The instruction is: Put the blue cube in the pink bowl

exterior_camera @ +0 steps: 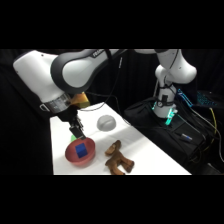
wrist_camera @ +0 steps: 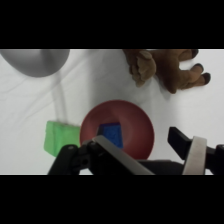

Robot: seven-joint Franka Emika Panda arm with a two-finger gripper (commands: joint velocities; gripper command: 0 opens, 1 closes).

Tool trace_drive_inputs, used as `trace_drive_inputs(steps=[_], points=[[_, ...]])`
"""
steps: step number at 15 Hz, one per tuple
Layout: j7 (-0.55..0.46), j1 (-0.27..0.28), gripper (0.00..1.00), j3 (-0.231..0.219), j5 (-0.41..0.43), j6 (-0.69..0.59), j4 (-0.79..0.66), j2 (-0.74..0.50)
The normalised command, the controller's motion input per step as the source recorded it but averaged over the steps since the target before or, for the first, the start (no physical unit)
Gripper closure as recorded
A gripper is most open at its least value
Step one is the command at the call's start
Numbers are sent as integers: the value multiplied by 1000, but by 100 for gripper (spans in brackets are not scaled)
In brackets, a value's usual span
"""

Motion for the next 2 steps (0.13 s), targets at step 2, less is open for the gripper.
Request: trace_drive_inputs(steps=[2], points=[[12, 55, 0, -35, -18, 65, -531, -512]])
